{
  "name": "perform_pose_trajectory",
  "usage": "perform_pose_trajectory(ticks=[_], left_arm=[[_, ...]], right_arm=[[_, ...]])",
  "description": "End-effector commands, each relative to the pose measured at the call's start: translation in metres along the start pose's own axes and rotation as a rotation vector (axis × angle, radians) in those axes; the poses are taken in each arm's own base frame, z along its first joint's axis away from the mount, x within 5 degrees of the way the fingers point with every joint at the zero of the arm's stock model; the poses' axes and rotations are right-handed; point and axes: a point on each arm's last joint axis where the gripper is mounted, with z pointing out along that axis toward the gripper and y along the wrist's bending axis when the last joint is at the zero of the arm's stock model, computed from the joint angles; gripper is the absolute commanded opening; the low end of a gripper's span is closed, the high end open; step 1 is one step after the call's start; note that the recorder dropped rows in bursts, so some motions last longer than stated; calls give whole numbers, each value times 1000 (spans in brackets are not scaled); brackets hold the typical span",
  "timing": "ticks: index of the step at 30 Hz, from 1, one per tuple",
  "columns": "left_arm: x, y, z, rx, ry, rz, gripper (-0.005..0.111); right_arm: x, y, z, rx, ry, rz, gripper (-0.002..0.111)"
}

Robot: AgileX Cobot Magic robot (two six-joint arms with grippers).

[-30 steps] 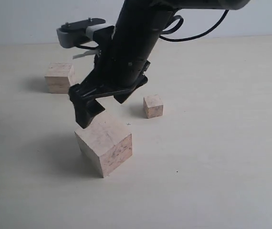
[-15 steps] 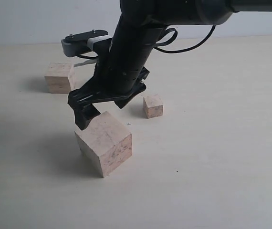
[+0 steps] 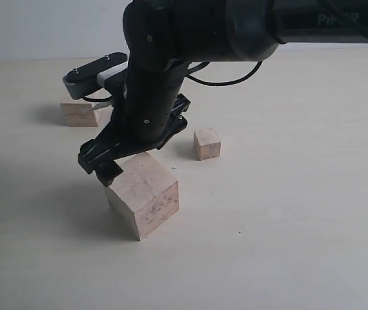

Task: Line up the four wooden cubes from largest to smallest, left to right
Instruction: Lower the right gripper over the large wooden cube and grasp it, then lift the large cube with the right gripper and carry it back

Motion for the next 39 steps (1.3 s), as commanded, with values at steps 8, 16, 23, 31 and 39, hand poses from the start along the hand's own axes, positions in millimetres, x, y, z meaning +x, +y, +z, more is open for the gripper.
perform_pose_trajectory(ticks=[8, 16, 23, 31, 39], left_arm=[[0, 0, 0, 1, -12, -5, 0], [0, 0, 0, 1, -12, -5, 0], [0, 0, 0, 1, -12, -5, 0], [0, 0, 0, 1, -12, -5, 0], [0, 0, 0, 1, -12, -5, 0]], right_arm=[[3, 1, 12, -6, 55, 34, 93], [14, -1, 35, 2, 182, 63, 93], [15, -2, 37, 16, 188, 79, 72], [18, 11, 25, -127, 221, -43, -1], [-14, -8, -35, 79, 11, -260, 0]])
